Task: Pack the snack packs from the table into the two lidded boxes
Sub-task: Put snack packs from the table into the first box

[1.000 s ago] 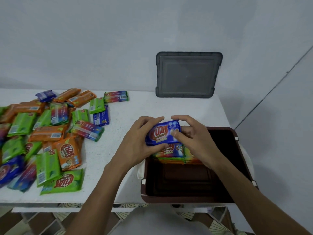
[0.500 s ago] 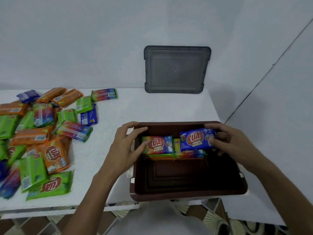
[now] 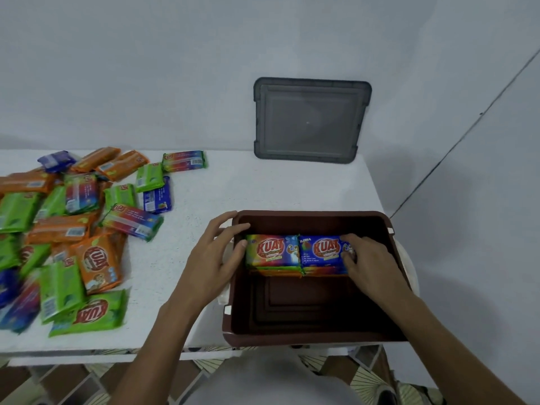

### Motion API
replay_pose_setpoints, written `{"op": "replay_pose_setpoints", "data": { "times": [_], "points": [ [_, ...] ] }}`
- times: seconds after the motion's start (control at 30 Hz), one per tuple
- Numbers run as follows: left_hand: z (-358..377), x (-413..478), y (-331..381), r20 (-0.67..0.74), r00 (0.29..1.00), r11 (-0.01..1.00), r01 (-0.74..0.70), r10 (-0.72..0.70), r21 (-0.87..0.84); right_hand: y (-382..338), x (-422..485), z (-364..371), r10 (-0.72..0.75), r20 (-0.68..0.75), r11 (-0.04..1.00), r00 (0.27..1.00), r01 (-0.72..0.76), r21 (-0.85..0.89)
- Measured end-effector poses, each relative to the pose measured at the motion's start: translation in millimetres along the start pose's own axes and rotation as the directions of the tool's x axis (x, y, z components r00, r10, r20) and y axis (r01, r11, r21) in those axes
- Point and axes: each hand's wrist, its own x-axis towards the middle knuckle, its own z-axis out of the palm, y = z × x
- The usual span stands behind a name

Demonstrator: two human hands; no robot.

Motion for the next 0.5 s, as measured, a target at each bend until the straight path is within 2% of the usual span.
{"op": "replay_pose_setpoints", "data": {
  "times": [0.1, 0.17, 0.27, 0.33, 0.5],
  "points": [
    [1, -1, -1, 0.012, 1.0, 1.0, 0.019, -0.019, 0.01, -9, -1, -5, 0.014, 0.008, 0.994, 1.0, -0.013, -0.111],
    [-1, -1, -1, 0.026, 0.999, 0.999, 0.03, -0.03, 0.017, -22, 0, -9, -0.012, -0.04, 0.988, 0.999, 0.005, -0.154],
    [-10, 4, -3, 0.066, 0.997, 0.999, 0.035, -0.033, -0.032, -53, 11, -22, -0.111, -0.108, 0.99, 0.988, 0.1, -0.103],
    [-21, 10, -10, 0.082, 0.993, 0.995, 0.089, -0.084, -0.049, -78, 24, -30, -0.186, -0.13, 0.982, 0.974, 0.181, -0.051],
    [-55, 39, -60, -0.041, 0.973, 0.965, 0.23, -0.226, 0.129, -145, 83, -21, -0.331, -0.179, 0.937, 0.926, 0.346, 0.058]
  ]
}}
